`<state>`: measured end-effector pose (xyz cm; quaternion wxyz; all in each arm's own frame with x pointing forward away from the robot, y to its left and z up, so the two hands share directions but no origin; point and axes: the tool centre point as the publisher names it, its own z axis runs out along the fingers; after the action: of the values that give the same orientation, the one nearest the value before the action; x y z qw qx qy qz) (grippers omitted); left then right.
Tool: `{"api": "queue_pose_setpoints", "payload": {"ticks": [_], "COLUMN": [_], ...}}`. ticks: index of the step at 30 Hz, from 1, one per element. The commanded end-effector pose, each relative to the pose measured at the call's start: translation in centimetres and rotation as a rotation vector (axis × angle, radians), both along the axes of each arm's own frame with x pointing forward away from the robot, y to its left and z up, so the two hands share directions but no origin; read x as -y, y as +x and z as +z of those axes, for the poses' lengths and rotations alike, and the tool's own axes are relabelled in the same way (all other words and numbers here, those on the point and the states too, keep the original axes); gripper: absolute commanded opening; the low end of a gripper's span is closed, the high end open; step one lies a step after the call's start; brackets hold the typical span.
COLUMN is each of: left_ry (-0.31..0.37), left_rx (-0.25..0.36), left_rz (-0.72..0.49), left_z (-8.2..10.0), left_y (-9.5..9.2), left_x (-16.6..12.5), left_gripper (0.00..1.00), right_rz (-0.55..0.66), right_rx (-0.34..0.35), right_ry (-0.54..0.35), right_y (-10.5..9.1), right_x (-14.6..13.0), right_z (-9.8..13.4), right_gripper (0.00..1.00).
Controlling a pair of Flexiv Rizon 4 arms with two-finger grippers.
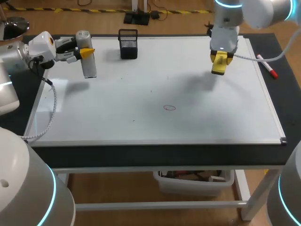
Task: Pick up the inspection probe, press it on each red-marked spot on the whiteboard one by one, put down the probe, pick up the eraser, and wipe off all the red marks.
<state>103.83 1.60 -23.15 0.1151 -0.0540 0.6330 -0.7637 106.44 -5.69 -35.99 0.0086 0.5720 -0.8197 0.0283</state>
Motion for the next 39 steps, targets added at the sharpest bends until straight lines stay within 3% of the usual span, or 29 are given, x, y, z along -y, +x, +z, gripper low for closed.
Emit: {"api": "queue_pose_setpoints", "payload": {"ticks": [1, 21, 27, 32, 39], "left_ry": [-0.001, -0.001, -0.006, -0.062, -0.075], "left_rx": [0.003, 0.003, 0.036, 0.035, 0.03], "left_rz": [0.005, 0.005, -0.077, -0.156, -0.25], "left_z": [0.1, 0.1, 0.3, -0.2, -0.7], "left_y": [-0.1, -0.1, -3.9, -6.9, -9.7], "left_x": [0.1, 0.1, 2.1, 4.0, 7.3], "left_gripper": [0.0, 0.0, 0.0, 0.0, 0.0], "right_rz": [0.004, 0.004, 0.004, 0.004, 0.004], "right_rx": [0.007, 0.007, 0.007, 0.007, 0.007], "right_ry": [0.002, 0.002, 0.002, 0.002, 0.002], "right_y": [-0.4, -0.4, -0.4, -0.4, -0.4], "right_x": [0.3, 0.3, 0.3, 0.3, 0.3], "right_z": [0.3, 0.3, 0.3, 0.3, 0.3], "right_gripper": [0.0, 0.0, 0.0, 0.0, 0.0]}}
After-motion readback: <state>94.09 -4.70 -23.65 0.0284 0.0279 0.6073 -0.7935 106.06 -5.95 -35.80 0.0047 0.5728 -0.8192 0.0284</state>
